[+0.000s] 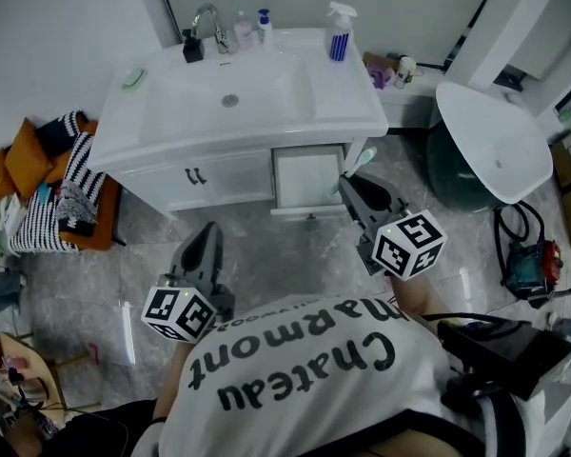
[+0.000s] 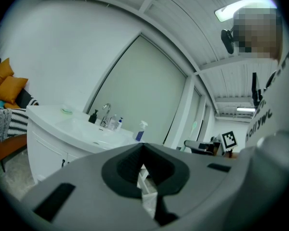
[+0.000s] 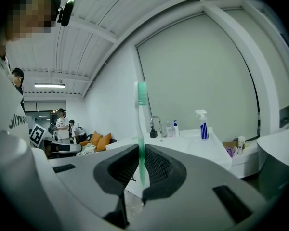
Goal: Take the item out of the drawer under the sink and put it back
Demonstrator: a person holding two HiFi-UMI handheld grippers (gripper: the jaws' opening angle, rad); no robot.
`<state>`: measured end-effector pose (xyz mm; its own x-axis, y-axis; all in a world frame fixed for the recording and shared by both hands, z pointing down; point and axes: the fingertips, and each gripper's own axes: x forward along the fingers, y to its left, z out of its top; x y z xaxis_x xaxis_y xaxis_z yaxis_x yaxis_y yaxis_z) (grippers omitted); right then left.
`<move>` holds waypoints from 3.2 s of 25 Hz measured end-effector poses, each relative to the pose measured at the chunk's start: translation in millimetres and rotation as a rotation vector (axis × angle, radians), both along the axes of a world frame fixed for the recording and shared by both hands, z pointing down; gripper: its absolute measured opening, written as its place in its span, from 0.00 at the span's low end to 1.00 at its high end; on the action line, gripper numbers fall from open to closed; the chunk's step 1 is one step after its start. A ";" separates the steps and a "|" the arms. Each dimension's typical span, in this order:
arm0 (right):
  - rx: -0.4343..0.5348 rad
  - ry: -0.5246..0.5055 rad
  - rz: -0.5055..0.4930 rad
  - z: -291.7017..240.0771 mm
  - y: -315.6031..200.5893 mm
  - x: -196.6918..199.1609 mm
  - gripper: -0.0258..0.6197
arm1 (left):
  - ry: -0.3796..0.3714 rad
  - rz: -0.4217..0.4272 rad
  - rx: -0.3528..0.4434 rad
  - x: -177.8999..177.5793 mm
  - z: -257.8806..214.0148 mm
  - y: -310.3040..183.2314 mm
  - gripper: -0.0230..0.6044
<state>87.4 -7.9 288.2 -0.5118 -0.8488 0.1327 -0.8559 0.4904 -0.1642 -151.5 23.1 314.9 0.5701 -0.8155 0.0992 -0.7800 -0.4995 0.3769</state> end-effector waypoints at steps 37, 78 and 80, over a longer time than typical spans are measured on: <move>0.080 0.089 0.141 -11.6 -35.9 -34.3 0.11 | -0.001 -0.005 -0.020 -87.6 24.1 -7.5 0.05; -0.234 0.540 0.130 135.2 -295.2 124.0 0.11 | -0.062 -0.292 -0.083 -27.0 38.0 -149.2 0.05; -0.256 0.623 0.100 147.2 -300.7 125.9 0.11 | -0.067 -0.308 -0.089 -25.0 37.1 -152.8 0.05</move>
